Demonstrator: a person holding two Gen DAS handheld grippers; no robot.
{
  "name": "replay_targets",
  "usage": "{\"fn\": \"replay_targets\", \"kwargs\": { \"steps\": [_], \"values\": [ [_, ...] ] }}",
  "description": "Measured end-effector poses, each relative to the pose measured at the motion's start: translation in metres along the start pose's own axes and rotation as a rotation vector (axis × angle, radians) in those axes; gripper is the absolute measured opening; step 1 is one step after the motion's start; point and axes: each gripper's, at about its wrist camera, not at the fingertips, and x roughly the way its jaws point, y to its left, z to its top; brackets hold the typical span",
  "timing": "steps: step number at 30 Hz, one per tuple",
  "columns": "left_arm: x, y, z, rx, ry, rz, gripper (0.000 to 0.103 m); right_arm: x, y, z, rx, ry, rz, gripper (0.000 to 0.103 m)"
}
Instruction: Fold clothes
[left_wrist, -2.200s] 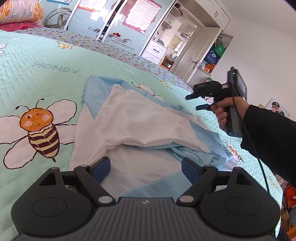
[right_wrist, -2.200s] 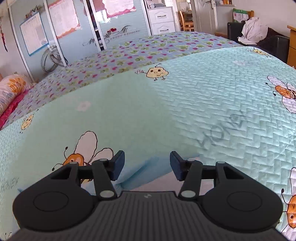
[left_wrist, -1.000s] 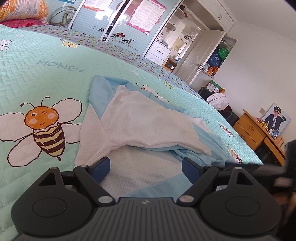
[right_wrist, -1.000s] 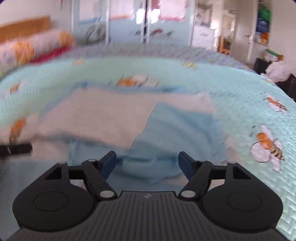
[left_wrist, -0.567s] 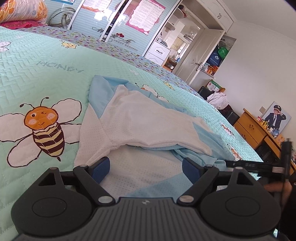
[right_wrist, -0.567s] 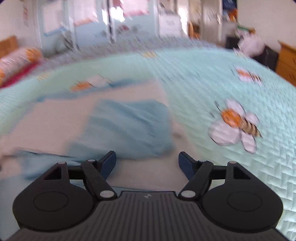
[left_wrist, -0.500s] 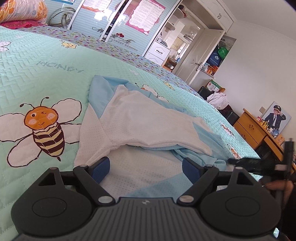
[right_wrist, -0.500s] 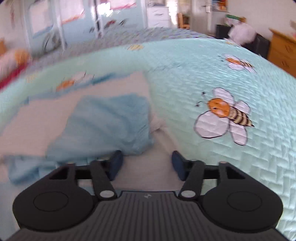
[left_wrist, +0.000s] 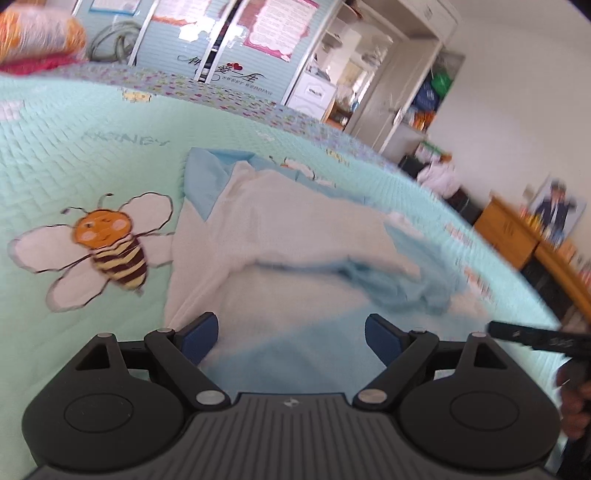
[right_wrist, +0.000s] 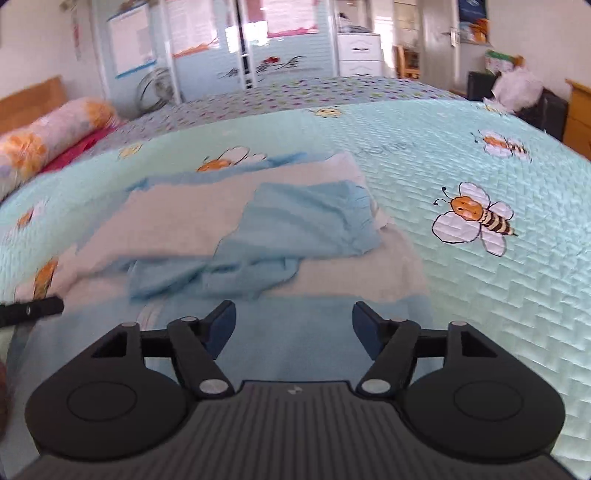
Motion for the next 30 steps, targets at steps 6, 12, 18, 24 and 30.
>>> {"fn": "replay_targets", "kwargs": {
  "steps": [6, 12, 18, 24, 30],
  "values": [
    [-0.058, -0.045, -0.060, 0.120, 0.058, 0.138, 0.090, -0.037, -0.013, -0.058, 0.004, 0.077, -0.006, 0.073],
    [-0.115, -0.076, -0.114, 0.206, 0.062, 0.273, 0.094, -0.079, -0.018, -0.094, -0.090, 0.023, 0.020, 0.078],
    [-0.157, -0.082, -0.121, -0.008, 0.028, 0.179, 0.093, -0.112, -0.033, -0.109, -0.067, -0.036, 0.061, 0.078],
    [-0.139, -0.130, -0.130, 0.077, 0.088, 0.159, 0.094, -0.114, -0.033, -0.109, -0.016, -0.065, 0.097, 0.078],
    [-0.138, -0.116, -0.134, 0.013, 0.127, 0.217, 0.093, -0.121, -0.041, -0.126, -0.191, -0.021, 0.101, 0.078]
  ]
}}
